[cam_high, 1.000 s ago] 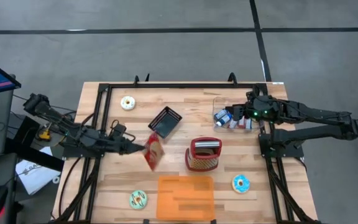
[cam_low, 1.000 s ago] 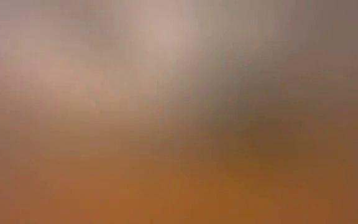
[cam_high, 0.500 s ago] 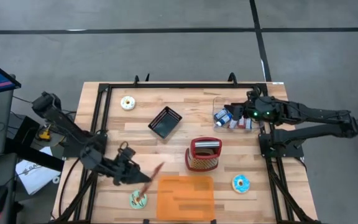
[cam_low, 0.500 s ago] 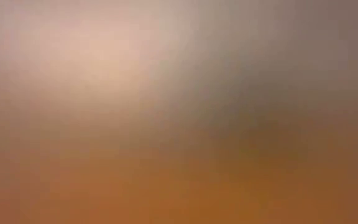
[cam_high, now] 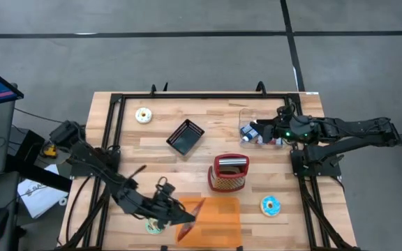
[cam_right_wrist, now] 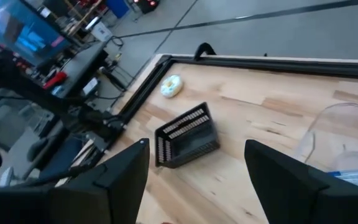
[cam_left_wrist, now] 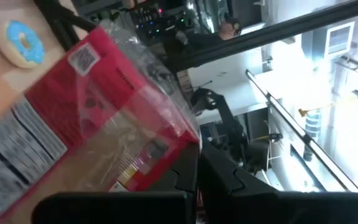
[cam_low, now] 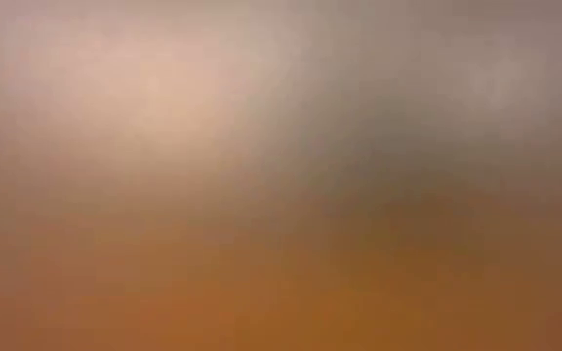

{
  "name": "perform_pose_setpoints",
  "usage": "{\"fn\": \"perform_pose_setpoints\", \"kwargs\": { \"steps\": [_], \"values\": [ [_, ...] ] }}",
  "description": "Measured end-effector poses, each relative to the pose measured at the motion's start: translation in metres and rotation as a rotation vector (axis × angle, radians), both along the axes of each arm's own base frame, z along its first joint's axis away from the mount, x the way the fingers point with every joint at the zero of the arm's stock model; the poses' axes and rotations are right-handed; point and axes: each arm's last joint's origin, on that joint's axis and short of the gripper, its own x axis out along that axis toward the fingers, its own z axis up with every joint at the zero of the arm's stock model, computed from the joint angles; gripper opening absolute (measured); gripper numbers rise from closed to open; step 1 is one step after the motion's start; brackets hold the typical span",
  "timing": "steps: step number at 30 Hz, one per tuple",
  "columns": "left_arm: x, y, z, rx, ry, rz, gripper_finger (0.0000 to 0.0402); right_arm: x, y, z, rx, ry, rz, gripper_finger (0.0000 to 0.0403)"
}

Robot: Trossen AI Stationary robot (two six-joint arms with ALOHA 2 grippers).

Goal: Pick & Place Food Item
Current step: Put the red popcorn bag into the orange bin, then put the light blue donut into the black bin

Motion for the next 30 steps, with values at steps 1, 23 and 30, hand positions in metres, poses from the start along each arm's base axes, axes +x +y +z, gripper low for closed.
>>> {"fn": "perform_pose_setpoints", "kwargs": {
  "steps": [1, 23, 30],
  "values": [
    [0.005, -0.002, 0.0, -0.002, -0.002, 0.005, 0.0, 0.0, 0.001, 0.0, -0.006, 0.001, 0.011, 0.0255],
    [0.037, -0.015, -0.031, 0.068, 0.111, 0.139, 0.0288, -0.004, 0.035, 0.002, -0.045, -0.007, 0.213, 0.0255],
    [0.037, -0.014, -0.032, 0.092, 0.131, 0.129, 0.0297, -0.003, 0.039, 0.0, -0.054, -0.003, 0.197, 0.0255]
  ]
}}
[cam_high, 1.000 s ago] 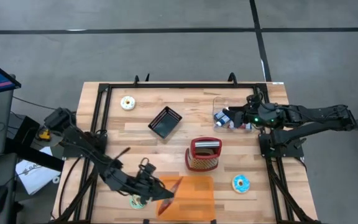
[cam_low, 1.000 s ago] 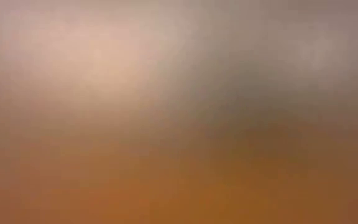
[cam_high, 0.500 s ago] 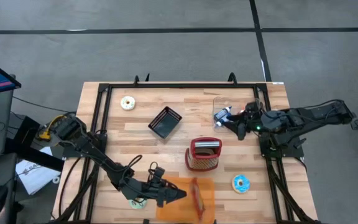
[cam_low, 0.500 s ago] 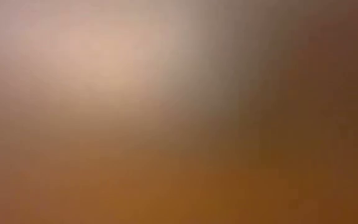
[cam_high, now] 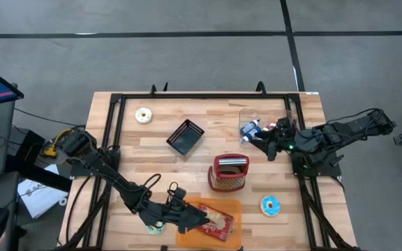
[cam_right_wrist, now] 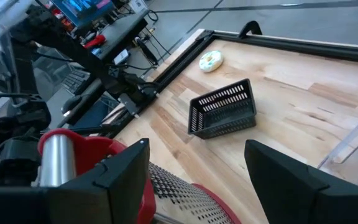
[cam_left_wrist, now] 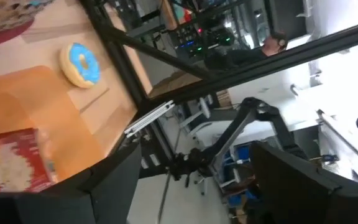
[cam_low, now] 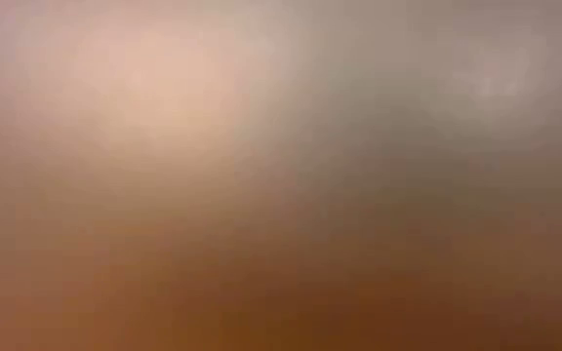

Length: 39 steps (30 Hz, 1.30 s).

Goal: Pick & Place Food Item
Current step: Put the light blue donut into the black bin

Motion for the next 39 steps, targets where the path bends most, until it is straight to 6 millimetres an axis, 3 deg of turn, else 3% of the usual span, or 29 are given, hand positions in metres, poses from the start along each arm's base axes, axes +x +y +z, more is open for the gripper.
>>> {"fn": "perform_pose_setpoints", "kwargs": {
  "steps": [3, 7, 11, 15, 20, 27, 32, 39],
  "values": [
    [-0.007, 0.005, 0.002, 0.032, 0.049, -0.045, 0.0286, 0.004, 0.002, -0.003, 0.01, 0.012, -0.009, 0.0255],
    [-0.029, 0.019, 0.029, 0.099, 0.086, -0.158, 0.0272, 0.013, 0.005, -0.006, 0.024, 0.012, -0.015, 0.0255],
    [-0.065, 0.046, 0.06, 0.191, 0.2, -0.301, 0.0265, 0.024, 0.009, -0.007, 0.032, -0.01, -0.015, 0.0255],
    [-0.106, 0.076, 0.062, 0.241, 0.478, -0.351, 0.0262, 0.033, 0.013, -0.008, 0.042, -0.034, -0.015, 0.0255],
    [-0.132, 0.08, 0.045, 0.302, 0.777, -0.493, 0.0274, 0.043, 0.015, -0.011, 0.054, -0.061, -0.06, 0.0255],
    [-0.132, 0.062, 0.01, 0.486, 0.94, -0.577, 0.0319, 0.05, 0.017, -0.016, 0.069, -0.063, -0.103, 0.0255],
    [-0.131, 0.046, -0.026, 0.545, 0.981, -0.615, 0.034, 0.05, 0.016, -0.015, 0.076, -0.078, -0.13, 0.0255],
    [-0.138, 0.037, -0.063, 0.551, 0.862, -0.618, 0.0348, 0.049, 0.015, -0.011, 0.088, -0.118, -0.158, 0.0255]
  ]
}}
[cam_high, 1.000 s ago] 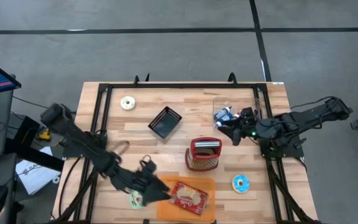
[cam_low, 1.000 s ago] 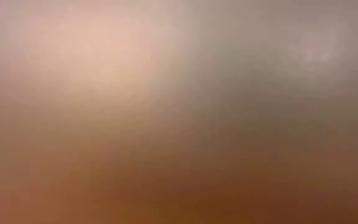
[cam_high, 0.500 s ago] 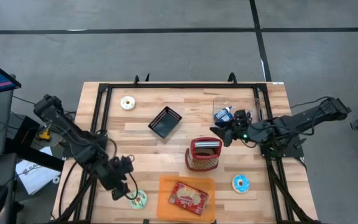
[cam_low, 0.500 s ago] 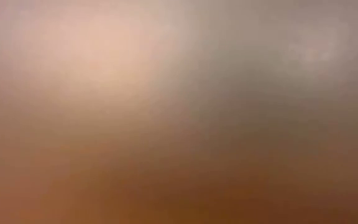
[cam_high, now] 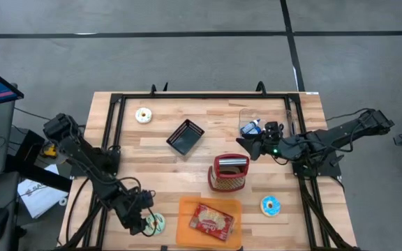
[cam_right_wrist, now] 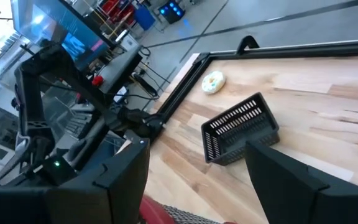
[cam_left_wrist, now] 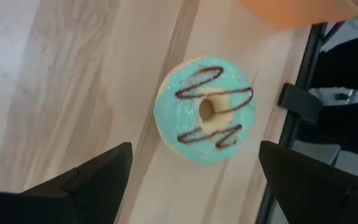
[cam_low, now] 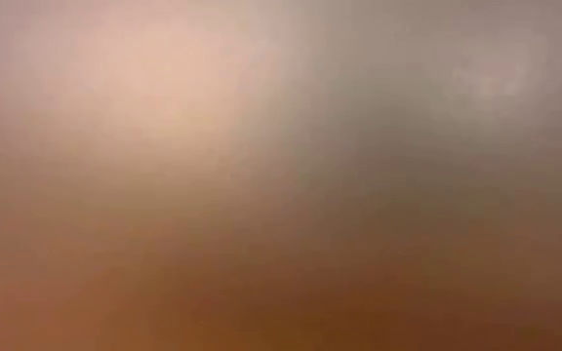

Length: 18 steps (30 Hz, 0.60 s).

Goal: Pick & Place Food Item
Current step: Put the light blue donut into the black bin

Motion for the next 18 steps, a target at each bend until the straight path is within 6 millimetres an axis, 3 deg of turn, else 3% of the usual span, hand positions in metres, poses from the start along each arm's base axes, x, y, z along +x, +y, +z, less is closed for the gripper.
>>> {"fn": "perform_pose_setpoints", "kwargs": {
  "steps": [7, 18],
  "values": [
    [-0.006, 0.011, -0.027, 0.021, -0.046, 0.024, 0.0347, 0.0, 0.0, 0.0, 0.009, -0.004, -0.004, 0.0255],
    [-0.001, 0.007, -0.034, 0.025, -0.107, 0.028, 0.0347, 0.0, 0.0, 0.0, 0.016, -0.007, -0.006, 0.0255]
  ]
}}
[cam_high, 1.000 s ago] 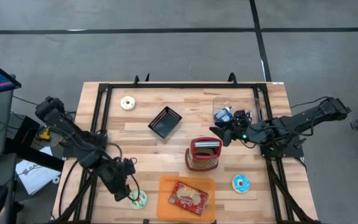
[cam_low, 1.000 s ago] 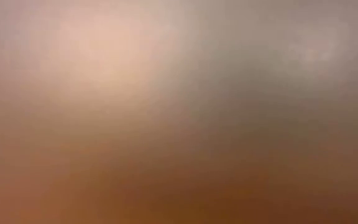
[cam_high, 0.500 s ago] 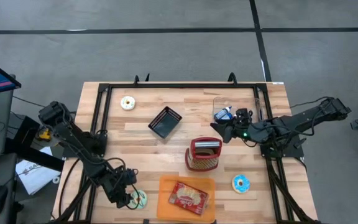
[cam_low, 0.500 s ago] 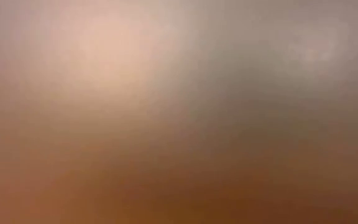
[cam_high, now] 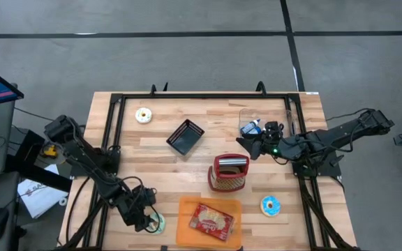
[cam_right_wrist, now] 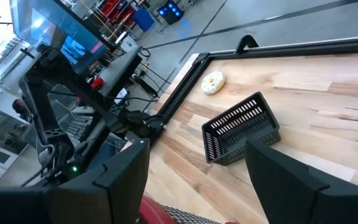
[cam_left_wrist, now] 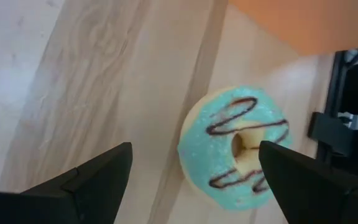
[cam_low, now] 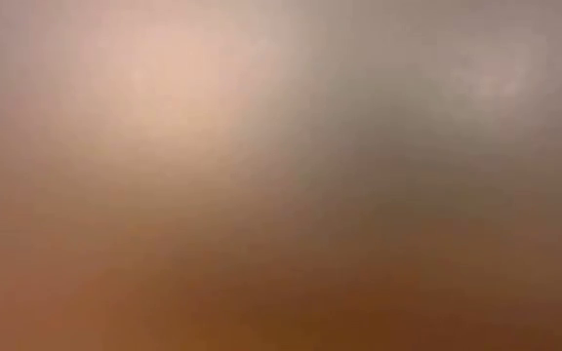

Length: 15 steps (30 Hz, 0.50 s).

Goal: Pick & Place Food Item
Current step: Put the light blue donut into the black bin

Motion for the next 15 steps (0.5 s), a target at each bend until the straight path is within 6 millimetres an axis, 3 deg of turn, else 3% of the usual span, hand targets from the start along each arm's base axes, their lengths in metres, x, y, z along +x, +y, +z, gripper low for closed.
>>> {"fn": "perform_pose_setpoints", "kwargs": {
  "steps": [8, 15],
  "values": [
    [0.011, -0.013, -0.022, 0.009, 0.023, 0.018, 0.0341, 0.0, 0.0, 0.0, 0.003, 0.0, -0.001, 0.0255],
    [0.01, -0.009, -0.019, -0.013, 0.059, 0.044, 0.0275, 0.0, 0.0, 0.0, 0.006, 0.0, 0.0, 0.0255]
  ]
}}
